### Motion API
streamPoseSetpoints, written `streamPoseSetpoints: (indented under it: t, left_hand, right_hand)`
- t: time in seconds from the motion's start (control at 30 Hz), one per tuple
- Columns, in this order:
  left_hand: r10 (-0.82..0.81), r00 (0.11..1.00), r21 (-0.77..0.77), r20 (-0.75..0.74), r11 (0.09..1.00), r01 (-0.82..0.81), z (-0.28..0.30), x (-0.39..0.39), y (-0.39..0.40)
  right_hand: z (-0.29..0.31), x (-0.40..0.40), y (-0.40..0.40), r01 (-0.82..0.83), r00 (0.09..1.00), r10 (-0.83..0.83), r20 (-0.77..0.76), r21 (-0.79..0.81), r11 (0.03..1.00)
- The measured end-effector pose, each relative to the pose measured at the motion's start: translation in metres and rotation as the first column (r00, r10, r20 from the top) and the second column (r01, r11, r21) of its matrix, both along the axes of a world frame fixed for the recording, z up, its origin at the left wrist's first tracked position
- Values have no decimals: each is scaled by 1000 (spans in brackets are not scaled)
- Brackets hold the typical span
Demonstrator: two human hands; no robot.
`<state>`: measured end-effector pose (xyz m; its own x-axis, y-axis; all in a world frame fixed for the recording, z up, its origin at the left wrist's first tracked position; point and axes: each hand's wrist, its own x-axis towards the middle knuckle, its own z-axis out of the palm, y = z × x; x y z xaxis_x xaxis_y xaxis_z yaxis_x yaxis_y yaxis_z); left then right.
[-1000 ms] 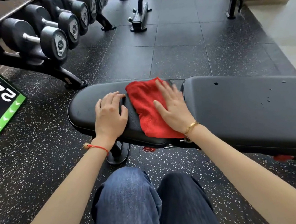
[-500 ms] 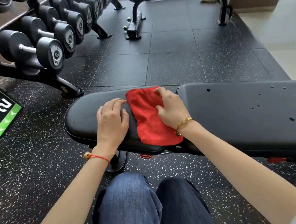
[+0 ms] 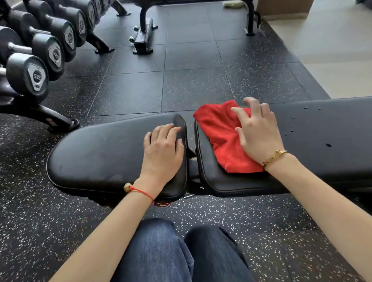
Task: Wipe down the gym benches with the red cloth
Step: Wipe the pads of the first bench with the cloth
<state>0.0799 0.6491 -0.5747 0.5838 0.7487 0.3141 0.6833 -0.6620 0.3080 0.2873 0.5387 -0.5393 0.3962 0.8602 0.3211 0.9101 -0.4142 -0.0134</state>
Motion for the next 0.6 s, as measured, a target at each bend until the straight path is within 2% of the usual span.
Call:
streamPoseSetpoints:
  t: [0.07, 0.13, 0.2, 0.23, 0.33, 0.47, 0.6]
  left_hand:
    - [11, 1000, -2, 18, 1000, -11, -2, 0, 1]
    - [11, 999, 6, 34, 1000, -12, -3, -1, 1]
    - [11, 999, 11, 40, 1000, -12, -4, 0, 1]
    - [14, 999, 14, 38, 1000, -15, -4, 1, 0]
    - [18, 999, 27, 38, 999, -19, -5, 2, 0]
    - [25, 999, 32, 39, 999, -27, -4, 1, 1]
    - [20, 999, 13, 49, 1000, -21, -3, 0, 0]
  right_hand:
    - [-4, -2, 1, -89, 996, 89, -15, -24, 996]
    - [-11, -5, 7, -185, 971, 163, -177, -117, 976]
    - [-17, -1, 17, -196, 939, 127, -321, -191, 962]
    - [-18, 1, 23, -183, 933, 98, -346, -221, 958]
    - [-15, -1, 39, -166, 940, 72, -333, -263, 951]
    - [-20, -33, 38, -246, 948, 188, -256, -220, 944]
    - [-24, -35, 14, -310, 919, 259, -297, -140, 940]
